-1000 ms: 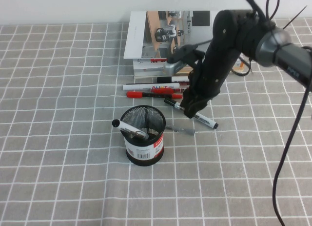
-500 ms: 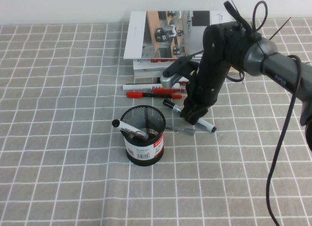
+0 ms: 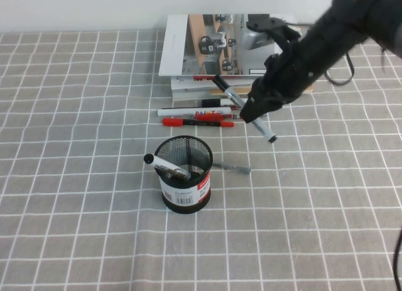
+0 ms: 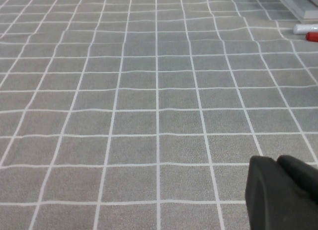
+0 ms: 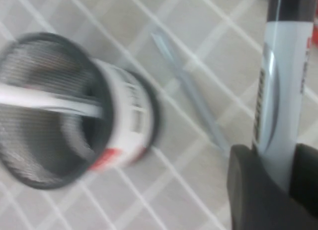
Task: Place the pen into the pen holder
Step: Place the pen onto the pen holder
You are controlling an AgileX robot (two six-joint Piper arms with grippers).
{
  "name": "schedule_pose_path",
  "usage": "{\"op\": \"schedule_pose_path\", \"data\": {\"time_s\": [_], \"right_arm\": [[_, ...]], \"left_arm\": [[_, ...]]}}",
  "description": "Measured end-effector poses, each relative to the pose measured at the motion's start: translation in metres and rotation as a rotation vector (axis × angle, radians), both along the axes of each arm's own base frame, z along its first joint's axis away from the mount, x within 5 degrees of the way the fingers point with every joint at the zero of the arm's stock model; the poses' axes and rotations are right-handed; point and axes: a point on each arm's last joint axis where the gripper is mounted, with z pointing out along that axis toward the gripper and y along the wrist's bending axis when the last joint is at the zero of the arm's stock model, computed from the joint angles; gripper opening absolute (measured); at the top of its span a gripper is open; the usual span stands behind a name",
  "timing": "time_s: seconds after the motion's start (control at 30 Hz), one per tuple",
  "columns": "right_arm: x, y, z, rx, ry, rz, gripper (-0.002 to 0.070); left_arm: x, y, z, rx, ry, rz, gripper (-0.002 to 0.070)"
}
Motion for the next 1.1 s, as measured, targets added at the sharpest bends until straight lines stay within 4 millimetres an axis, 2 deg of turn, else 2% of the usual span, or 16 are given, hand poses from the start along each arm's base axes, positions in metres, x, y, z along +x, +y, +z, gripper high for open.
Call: {"op": "schedule_pose_path", "data": {"time_s": [0.13, 0.23, 0.4, 0.53, 0.7, 1.1], "right_arm": [[-0.018, 0.012, -0.007, 0.234, -0.065, 0.02, 0.0101], [-0.04, 0.032, 0.01, 0.425, -0.277, 0.06, 0.0101], [-0.073, 0.048, 0.048, 0.599, -0.586, 0.133, 0.0101], [-0.084, 0.053, 0.059, 0.684, -0.654, 0.204, 0.0101], [-0.083, 0.055, 0.042, 0.677, -0.619, 0.235, 0.0101], [-0.068, 0.068, -0.028, 0.644, -0.444, 0.286, 0.0101]], "left_arm": [[0.0, 0.0, 0.0, 0.0, 0.0, 0.0, -0.0003], [0.0, 0.0, 0.0, 0.0, 0.0, 0.0, -0.0003], [0.0, 0.0, 0.0, 0.0, 0.0, 0.0, -0.0003], [0.0, 0.0, 0.0, 0.0, 0.0, 0.0, -0.0003], [0.0, 0.0, 0.0, 0.0, 0.0, 0.0, -0.0003], [0.0, 0.0, 0.0, 0.0, 0.0, 0.0, -0.0003]]}}
